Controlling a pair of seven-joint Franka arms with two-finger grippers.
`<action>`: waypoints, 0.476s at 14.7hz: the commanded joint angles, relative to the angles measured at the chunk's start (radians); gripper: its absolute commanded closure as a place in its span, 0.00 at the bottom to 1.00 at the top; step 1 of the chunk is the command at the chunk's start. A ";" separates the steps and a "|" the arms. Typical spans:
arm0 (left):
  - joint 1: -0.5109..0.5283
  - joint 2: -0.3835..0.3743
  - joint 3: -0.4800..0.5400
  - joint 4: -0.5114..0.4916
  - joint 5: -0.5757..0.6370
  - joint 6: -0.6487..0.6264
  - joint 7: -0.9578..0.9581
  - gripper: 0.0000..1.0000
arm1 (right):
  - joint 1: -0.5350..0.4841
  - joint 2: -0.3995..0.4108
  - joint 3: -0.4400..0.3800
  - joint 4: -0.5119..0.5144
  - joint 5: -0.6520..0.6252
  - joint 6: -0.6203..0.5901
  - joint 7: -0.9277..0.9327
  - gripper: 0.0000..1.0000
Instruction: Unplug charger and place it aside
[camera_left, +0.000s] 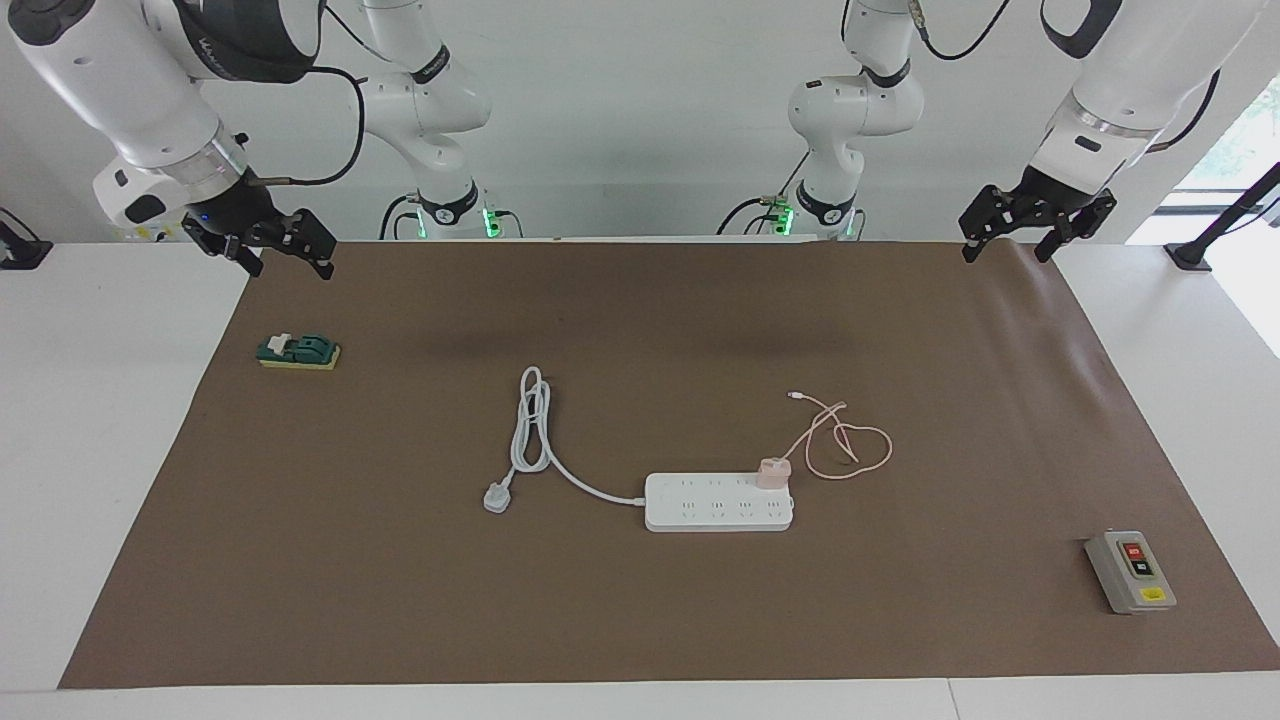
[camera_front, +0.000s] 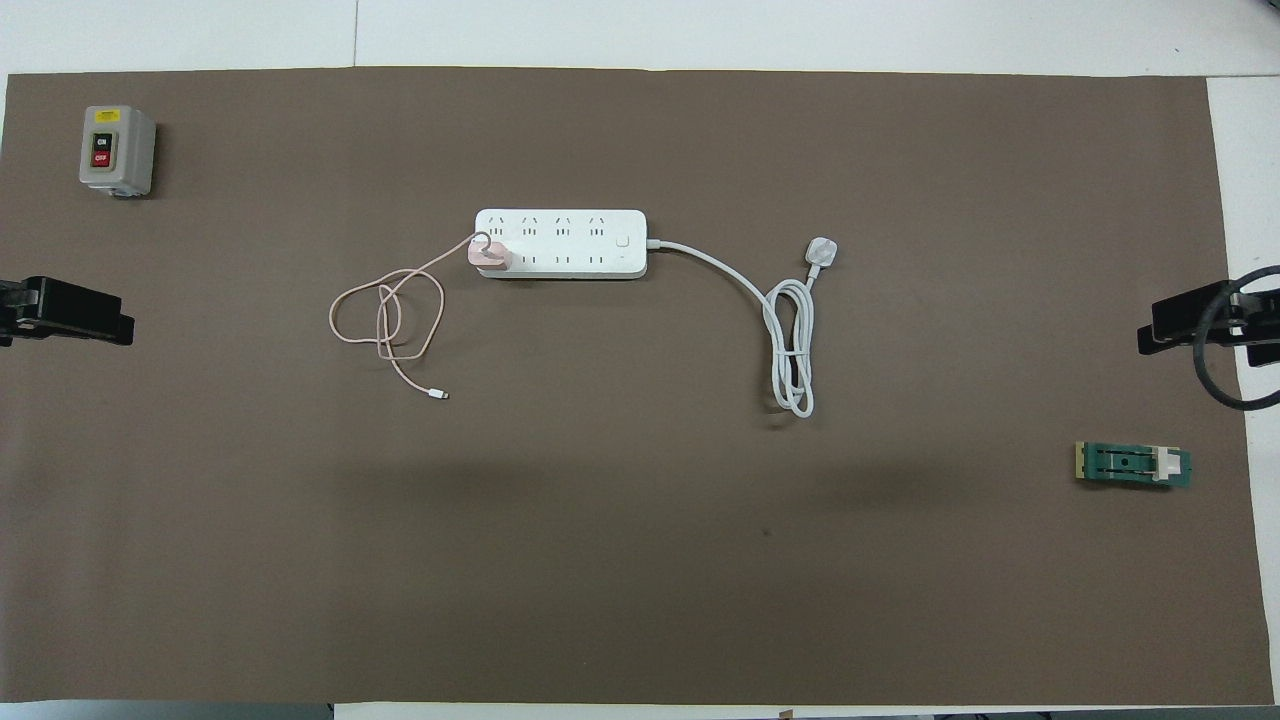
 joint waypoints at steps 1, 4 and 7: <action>0.013 -0.024 -0.015 -0.034 -0.001 0.020 -0.108 0.00 | -0.004 -0.007 0.009 0.004 -0.012 -0.016 0.018 0.00; 0.011 -0.022 -0.027 -0.034 -0.005 0.039 -0.286 0.00 | -0.004 -0.007 0.009 0.004 -0.012 -0.016 0.018 0.00; 0.011 -0.016 -0.048 -0.049 -0.011 0.086 -0.597 0.00 | -0.004 -0.007 0.009 0.004 -0.012 -0.016 0.018 0.00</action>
